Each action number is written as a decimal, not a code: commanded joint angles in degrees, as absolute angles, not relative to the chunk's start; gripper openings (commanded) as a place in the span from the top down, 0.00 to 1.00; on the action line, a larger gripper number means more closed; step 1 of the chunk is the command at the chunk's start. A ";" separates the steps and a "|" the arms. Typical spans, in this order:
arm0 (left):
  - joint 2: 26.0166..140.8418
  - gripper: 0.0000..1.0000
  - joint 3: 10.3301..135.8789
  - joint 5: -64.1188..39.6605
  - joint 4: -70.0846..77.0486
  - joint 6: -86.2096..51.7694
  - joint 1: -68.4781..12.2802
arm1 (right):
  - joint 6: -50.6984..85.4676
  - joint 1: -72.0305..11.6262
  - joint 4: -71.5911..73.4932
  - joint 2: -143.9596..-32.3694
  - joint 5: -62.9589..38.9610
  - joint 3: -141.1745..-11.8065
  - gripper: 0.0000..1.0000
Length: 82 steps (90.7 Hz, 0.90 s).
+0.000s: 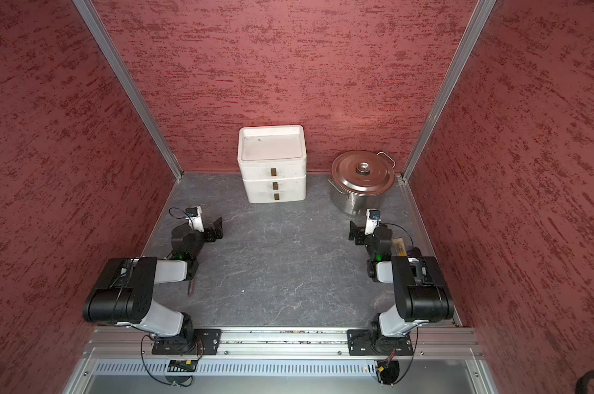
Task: Stir the soup with a spoon
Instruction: Move the pan to the center of the board.
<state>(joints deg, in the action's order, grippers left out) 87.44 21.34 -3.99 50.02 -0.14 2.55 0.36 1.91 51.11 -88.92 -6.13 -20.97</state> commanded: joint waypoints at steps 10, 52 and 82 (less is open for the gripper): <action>87.41 0.00 21.83 -3.89 50.80 0.45 2.42 | 0.13 1.52 52.66 -88.55 -5.10 -21.80 0.02; 87.43 0.00 21.77 -3.94 50.80 0.38 2.44 | 0.15 1.57 52.66 -88.57 -5.10 -21.85 0.02; 81.75 0.00 24.37 -0.22 42.29 -1.32 2.61 | 0.73 1.57 48.54 -83.23 -3.30 -22.00 0.01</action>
<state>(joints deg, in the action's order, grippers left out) 86.52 21.47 -3.16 48.40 -0.27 2.57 0.38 1.91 50.65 -88.29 -6.02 -20.97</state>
